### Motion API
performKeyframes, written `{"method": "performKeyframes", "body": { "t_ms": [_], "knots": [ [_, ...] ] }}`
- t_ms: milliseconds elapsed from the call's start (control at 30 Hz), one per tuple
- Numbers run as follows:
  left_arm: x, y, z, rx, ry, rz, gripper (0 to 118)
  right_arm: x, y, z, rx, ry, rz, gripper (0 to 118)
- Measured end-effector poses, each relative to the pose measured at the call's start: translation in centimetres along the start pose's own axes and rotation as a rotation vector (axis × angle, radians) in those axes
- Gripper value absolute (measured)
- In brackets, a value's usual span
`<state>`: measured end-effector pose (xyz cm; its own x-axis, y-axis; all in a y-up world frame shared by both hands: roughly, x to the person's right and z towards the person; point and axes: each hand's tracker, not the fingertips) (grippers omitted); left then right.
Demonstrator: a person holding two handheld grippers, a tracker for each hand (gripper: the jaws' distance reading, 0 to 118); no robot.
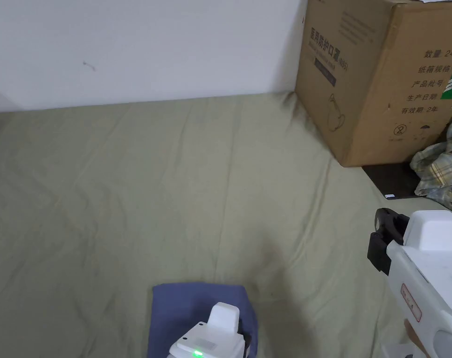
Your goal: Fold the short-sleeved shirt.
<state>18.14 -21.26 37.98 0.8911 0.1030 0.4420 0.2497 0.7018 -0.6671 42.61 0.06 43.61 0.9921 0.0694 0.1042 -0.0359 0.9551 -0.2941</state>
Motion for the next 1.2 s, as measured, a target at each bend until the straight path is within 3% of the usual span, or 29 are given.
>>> {"method": "performKeyframes", "body": {
  "t_ms": [167,333,600,833,1200],
  "knots": [
    [2.1,-0.6,-1.2,-0.022,0.068,-0.086,0,-0.4,0.1,-0.1,0.004,0.008,-0.008,2],
    [0.9,0.5,0.5,-0.004,0.039,0.014,0,-1.0,0.5,0.3,0.014,0.026,-0.006,2],
    [-1.8,7.1,10.1,0.304,0.012,0.047,0,-2.1,2.1,1.6,0.068,0.056,-0.005,2],
    [-6.4,11.8,16.9,0.506,0.135,0.026,0,-3.7,3.7,2.3,0.121,0.083,-0.007,2],
    [-12.9,13.1,23.3,0.646,0.342,0.046,0,-6.1,5.0,2.8,0.179,0.115,0.011,2]
  ]
}}
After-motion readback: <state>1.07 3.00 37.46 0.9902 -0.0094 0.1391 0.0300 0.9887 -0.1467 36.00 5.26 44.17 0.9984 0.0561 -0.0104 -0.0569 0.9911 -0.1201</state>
